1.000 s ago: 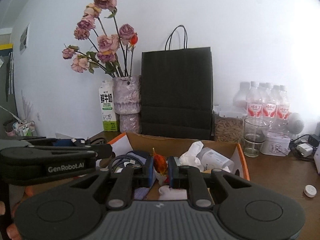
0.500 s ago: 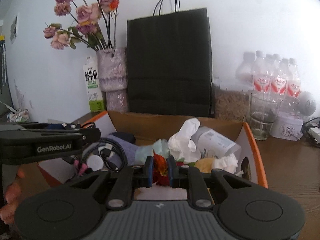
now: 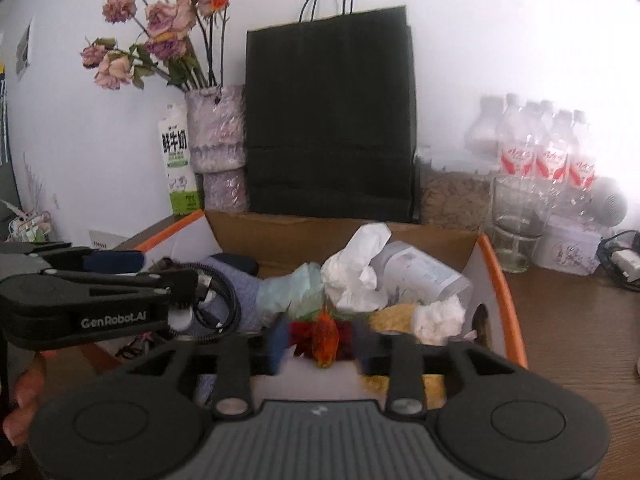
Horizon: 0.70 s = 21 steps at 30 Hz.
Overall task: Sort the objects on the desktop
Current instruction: 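Open both tools to release the cable and orange toy in the box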
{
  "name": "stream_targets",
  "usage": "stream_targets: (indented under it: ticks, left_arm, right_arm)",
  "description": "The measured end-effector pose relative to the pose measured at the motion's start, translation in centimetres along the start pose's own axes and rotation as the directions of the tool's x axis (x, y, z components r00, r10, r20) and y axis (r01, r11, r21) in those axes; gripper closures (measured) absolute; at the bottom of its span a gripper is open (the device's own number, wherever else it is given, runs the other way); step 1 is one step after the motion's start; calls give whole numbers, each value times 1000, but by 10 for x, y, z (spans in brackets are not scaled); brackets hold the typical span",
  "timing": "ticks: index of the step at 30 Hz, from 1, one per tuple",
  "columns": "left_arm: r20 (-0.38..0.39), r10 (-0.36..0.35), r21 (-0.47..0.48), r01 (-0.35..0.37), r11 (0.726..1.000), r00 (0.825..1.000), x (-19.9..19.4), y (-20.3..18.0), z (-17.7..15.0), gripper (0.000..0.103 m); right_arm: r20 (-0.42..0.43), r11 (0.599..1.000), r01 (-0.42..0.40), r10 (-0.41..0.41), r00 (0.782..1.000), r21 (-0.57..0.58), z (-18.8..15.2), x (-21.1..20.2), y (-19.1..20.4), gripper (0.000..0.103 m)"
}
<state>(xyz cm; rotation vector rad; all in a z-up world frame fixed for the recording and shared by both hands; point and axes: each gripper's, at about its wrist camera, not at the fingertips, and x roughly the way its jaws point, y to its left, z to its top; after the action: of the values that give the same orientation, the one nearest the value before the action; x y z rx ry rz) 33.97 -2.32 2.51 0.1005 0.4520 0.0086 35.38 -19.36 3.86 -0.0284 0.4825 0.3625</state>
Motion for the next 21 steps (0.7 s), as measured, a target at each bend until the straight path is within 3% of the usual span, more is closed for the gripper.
stream_targets:
  ticks: [1, 3, 5, 11, 21]
  left_arm:
    - [7, 6, 1, -6, 1000, 1000, -2, 0, 2, 22]
    - [20, 21, -3, -21, 1000, 1000, -5, 1, 4, 0]
    - [44, 41, -7, -41, 999, 998, -8, 1, 5, 0]
    - [40, 52, -6, -52, 999, 998, -8, 1, 6, 0]
    - [45, 56, -29, -55, 998, 997, -16, 3, 6, 0]
  right_arm:
    - [11, 1000, 6, -6, 1000, -1, 1, -3, 0, 43]
    - [29, 1000, 19, -20, 999, 2, 4, -7, -1, 33]
    - [44, 999, 33, -34, 998, 4, 6, -11, -2, 14]
    - [51, 999, 45, -45, 998, -1, 9, -15, -2, 4]
    - [35, 997, 66, -67, 997, 34, 11, -19, -4, 0]
